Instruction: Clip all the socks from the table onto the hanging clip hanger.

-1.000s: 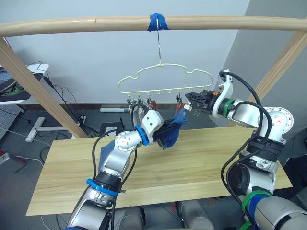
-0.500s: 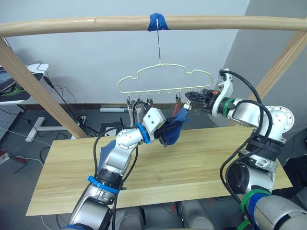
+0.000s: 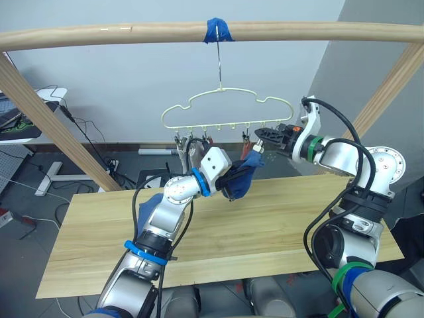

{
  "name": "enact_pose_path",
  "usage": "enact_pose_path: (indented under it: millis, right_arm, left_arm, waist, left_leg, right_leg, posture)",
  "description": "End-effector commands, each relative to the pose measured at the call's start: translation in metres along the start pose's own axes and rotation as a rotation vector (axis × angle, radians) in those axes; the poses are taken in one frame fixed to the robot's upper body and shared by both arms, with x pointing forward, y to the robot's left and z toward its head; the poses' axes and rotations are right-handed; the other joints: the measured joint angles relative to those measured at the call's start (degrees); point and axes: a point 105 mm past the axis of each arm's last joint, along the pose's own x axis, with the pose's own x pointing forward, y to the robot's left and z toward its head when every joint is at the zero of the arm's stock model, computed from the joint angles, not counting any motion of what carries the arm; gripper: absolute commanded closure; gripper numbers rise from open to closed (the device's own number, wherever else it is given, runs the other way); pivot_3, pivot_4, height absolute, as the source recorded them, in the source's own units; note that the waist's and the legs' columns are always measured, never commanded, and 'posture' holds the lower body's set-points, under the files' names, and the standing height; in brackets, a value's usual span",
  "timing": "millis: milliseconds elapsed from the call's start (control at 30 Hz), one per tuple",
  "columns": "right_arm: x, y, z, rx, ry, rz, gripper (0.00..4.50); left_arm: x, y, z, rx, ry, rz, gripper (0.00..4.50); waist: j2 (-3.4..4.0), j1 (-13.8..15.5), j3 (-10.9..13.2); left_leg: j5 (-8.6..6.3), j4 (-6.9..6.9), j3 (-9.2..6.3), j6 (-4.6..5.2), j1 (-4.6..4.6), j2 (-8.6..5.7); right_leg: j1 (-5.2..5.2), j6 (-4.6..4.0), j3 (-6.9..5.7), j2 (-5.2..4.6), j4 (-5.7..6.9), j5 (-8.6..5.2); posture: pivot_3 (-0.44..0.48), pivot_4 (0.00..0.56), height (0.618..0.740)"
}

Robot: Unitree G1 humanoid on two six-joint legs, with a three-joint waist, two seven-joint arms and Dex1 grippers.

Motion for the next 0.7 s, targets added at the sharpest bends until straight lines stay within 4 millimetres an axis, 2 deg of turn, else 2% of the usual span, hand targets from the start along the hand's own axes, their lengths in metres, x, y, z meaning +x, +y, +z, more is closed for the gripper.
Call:
enact_pose_path:
  millis: [33,367,700]
  right_arm:
    - [-0.0024,0.0089,0.0003,-0.060,-0.002,0.022,4.34]
    - [0.0000,0.0111,-0.0025,-0.074,0.004,0.039,4.34]
    - [-0.0067,0.0042,0.0005,-0.049,-0.026,0.026,0.88]
  left_arm:
    - [0.0036,0.0055,0.0144,0.045,-0.050,0.011,4.49]
    - [0.0031,0.0030,0.0166,0.046,-0.059,0.004,4.49]
    - [0.0041,0.0021,0.0178,0.047,-0.064,-0.003,4.50]
  waist:
    - [0.00,0.0,0.0]
    - [0.01,0.0,0.0]
    - [0.01,0.1,0.0]
  left_leg:
    - [0.00,-0.01,0.00,0.00,0.00,0.00]
    - [0.00,-0.04,0.00,0.00,-0.01,0.00]
    - [0.00,-0.10,0.00,0.00,-0.04,0.00]
  right_leg:
    - [0.00,0.00,0.00,0.00,-0.01,0.00]
    - [0.00,0.00,0.00,0.00,-0.07,0.00]
    - [0.00,0.01,-0.01,0.00,-0.20,0.01]
  posture:
    - [-0.167,0.153,0.740]
    - [-0.161,0.148,0.740]
    - [-0.165,0.144,0.740]
